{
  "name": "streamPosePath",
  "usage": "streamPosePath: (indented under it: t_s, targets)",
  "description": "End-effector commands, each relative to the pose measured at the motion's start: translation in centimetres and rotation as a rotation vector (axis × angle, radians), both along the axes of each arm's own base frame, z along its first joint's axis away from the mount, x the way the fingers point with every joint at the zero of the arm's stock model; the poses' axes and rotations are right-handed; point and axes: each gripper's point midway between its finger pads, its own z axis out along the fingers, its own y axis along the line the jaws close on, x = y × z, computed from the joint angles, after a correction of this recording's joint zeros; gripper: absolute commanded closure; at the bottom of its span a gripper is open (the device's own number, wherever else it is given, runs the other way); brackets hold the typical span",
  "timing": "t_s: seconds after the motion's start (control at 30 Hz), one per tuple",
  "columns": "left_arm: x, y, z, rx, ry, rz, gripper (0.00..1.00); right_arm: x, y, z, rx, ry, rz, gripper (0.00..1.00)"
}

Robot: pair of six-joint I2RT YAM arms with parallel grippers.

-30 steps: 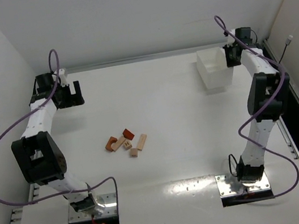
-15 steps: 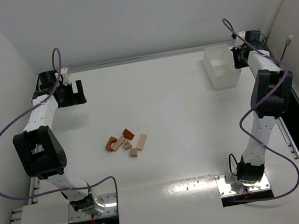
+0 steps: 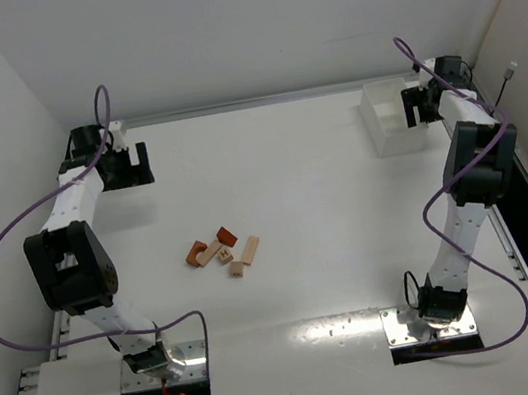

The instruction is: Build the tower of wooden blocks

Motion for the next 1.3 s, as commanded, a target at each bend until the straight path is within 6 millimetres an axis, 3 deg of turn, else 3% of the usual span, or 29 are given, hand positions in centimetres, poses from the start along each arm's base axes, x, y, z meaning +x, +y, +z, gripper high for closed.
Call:
streamPosePath:
  t_s: [0.0,0.1,0.13,0.2,0.23,0.3,0.33,0.37,0.4,0.43,0.57,0.67,0.7,0.8,0.83,0.9,0.93,1.03,1.1,1.13,1.27]
  targets:
    - [0.5,-1.1,0.9,-0.007,-0.024,-0.034,0.0,1.4,0.3,5.1,-0.012,-0.109,0.05,0.21]
    - [0.5,-1.1,1.0,-0.005,-0.032,-0.034,0.0,1.2,1.9,6.3,0.024,-0.125,0.083,0.19]
    - [0.5,-0.9,0.9,0.002,-0.031,-0.028,0.0,1.3,2.1,8.1,0.015,-0.17,0.092,0.19]
    - [0.4,-0.9,1.2,0.004,-0.043,-0.028,0.0,0.4,3.2,8.2,0.059,-0.178,0.105,0.19]
    - [0.2,-1.0,0.7,0.002,-0.031,-0.028,0.0,0.1,4.5,8.0,0.092,-0.184,0.132,0.19]
    - [0.1,-1.2,0.8,0.012,-0.037,-0.029,0.0,-0.3,6.3,9.8,0.135,-0.224,0.174,0.2]
    - [-0.2,-0.9,0.4,0.024,-0.026,-0.018,0.0,-0.8,7.7,9.3,0.162,-0.211,0.196,0.22]
    - [-0.4,-0.8,0.0,0.03,-0.015,-0.012,0.0,-1.1,8.6,10.8,0.168,-0.247,0.213,0.22]
    - [-0.4,-1.0,0.4,0.039,-0.023,-0.014,0.0,-1.7,9.9,10.3,0.195,-0.239,0.227,0.22]
    - [-0.6,-0.9,0.0,0.039,-0.011,-0.001,0.0,-2.0,10.5,11.4,0.205,-0.264,0.223,0.22]
    - [-1.0,-1.3,0.0,0.039,-0.016,-0.01,0.0,-2.9,13.9,12.4,0.266,-0.276,0.295,0.22]
    - [-1.4,-1.4,0.1,0.033,-0.023,-0.002,0.0,-4.7,18.6,12.6,0.324,-0.236,0.438,0.28]
    - [-1.4,-1.4,0.1,0.033,-0.023,-0.002,0.0,-5.7,21.4,12.1,0.322,-0.207,0.541,0.29]
    - [-1.8,-1.7,-0.4,0.011,-0.003,0.005,0.0,-9.5,27.6,11.4,0.334,-0.123,0.764,0.34]
    - [-2.1,-2.1,-0.8,-0.007,0.007,-0.009,0.0,-11.0,31.4,11.4,0.293,-0.109,0.913,0.34]
    - [-2.5,-2.4,-0.9,-0.015,0.011,-0.015,0.0,-13.5,34.6,11.8,0.251,-0.097,1.032,0.34]
    - [-3.0,-2.8,-1.1,-0.016,0.016,-0.024,0.0,-15.0,37.4,11.9,0.212,-0.093,1.135,0.34]
    - [-4.0,-3.2,-1.4,-0.009,0.018,-0.029,0.0,-18.1,41.3,11.9,0.179,-0.09,1.273,0.34]
    - [-4.8,-3.8,-1.3,-0.015,0.016,-0.033,0.0,-19.1,42.8,11.6,0.171,-0.089,1.314,0.34]
    - [-5.7,-3.9,-2.1,-0.017,0.039,-0.033,0.0,-20.1,43.8,10.7,0.175,-0.052,1.333,0.34]
    - [-7.6,-4.7,-1.6,0.014,0.014,-0.034,0.0,-20.6,45.5,9.0,0.253,0.027,1.225,0.38]
